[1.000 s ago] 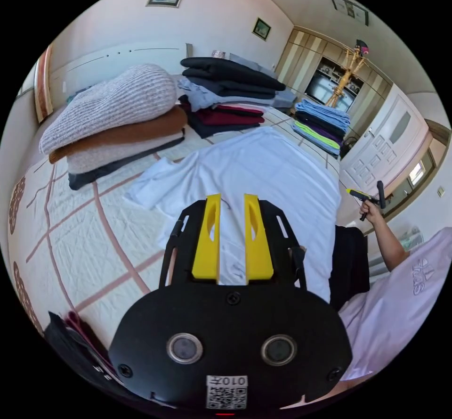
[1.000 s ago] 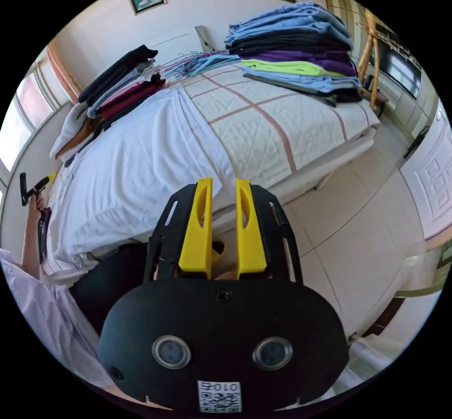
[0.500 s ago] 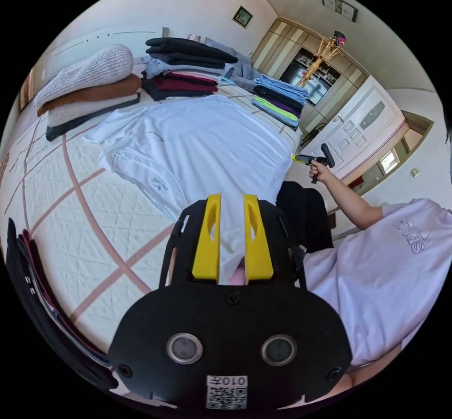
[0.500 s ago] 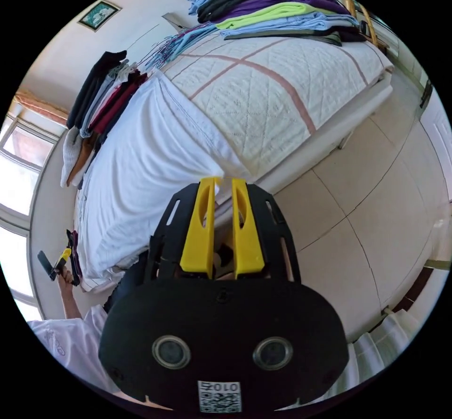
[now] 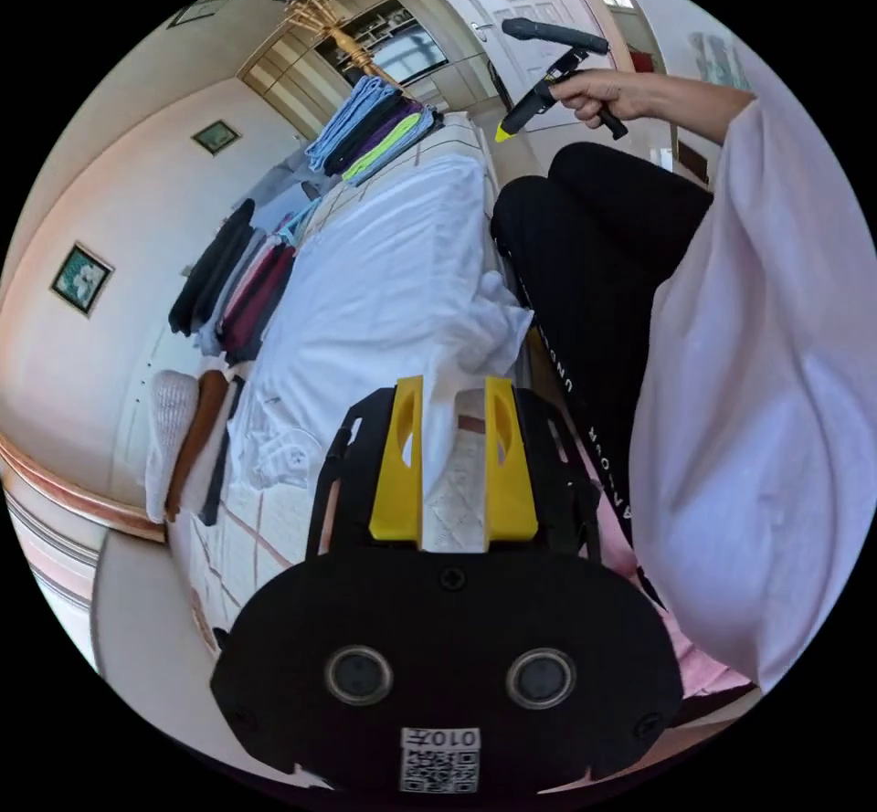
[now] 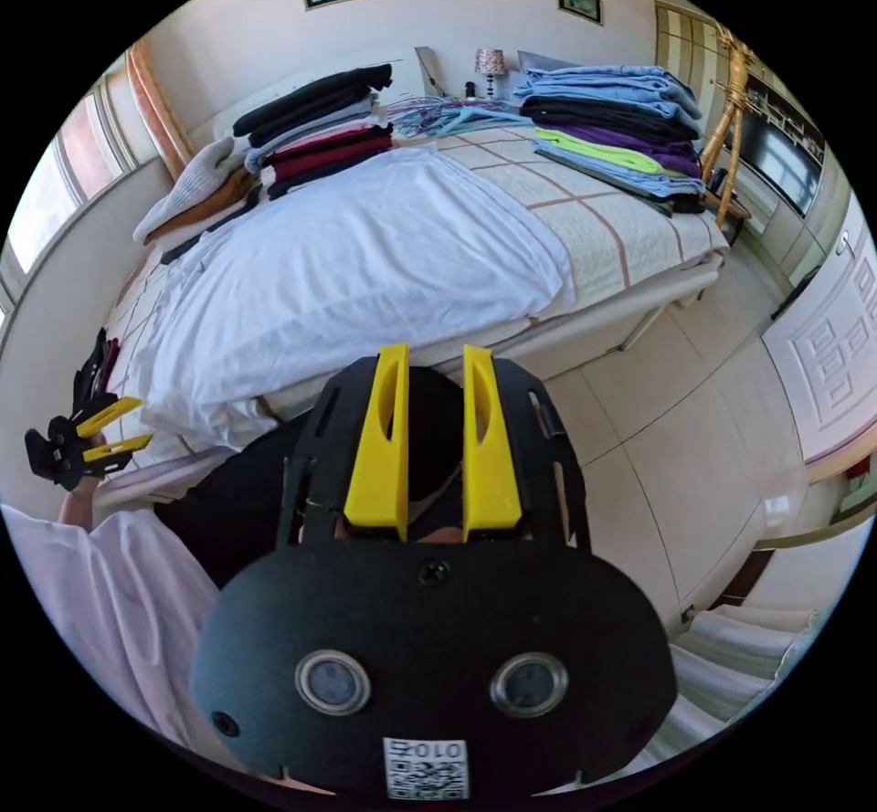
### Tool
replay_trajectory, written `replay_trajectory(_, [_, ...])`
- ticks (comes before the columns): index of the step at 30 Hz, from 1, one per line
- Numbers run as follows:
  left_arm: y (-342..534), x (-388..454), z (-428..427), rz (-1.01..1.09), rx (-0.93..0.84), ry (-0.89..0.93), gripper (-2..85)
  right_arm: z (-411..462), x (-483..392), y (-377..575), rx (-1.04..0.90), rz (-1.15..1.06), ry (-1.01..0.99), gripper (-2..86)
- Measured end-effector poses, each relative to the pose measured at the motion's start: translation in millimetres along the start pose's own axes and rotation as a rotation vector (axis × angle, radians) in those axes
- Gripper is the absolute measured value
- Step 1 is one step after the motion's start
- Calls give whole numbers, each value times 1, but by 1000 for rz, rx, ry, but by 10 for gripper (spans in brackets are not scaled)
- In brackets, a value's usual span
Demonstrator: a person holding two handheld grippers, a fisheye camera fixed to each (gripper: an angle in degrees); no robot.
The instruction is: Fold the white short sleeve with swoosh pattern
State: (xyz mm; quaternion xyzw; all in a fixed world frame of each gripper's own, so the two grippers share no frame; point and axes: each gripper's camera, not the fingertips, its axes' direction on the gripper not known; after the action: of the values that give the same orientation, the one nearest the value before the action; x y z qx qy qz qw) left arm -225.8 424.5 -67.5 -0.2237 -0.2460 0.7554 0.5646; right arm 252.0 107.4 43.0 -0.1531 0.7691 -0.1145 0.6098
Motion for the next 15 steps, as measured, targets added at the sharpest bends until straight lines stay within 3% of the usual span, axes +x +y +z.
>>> replay_trajectory(6, [-19,3,7,59,3,-22,21,28,-52,26,-116,-171,-183,88])
replay_trajectory(10, [-32,-65,-1,-97,93,207,7,51,-112,46,-182,-450,-209,90])
replay_trajectory(15, [-41,-160,53,-253,-32,571,6,50,-174,56,-102,-746,-232,88])
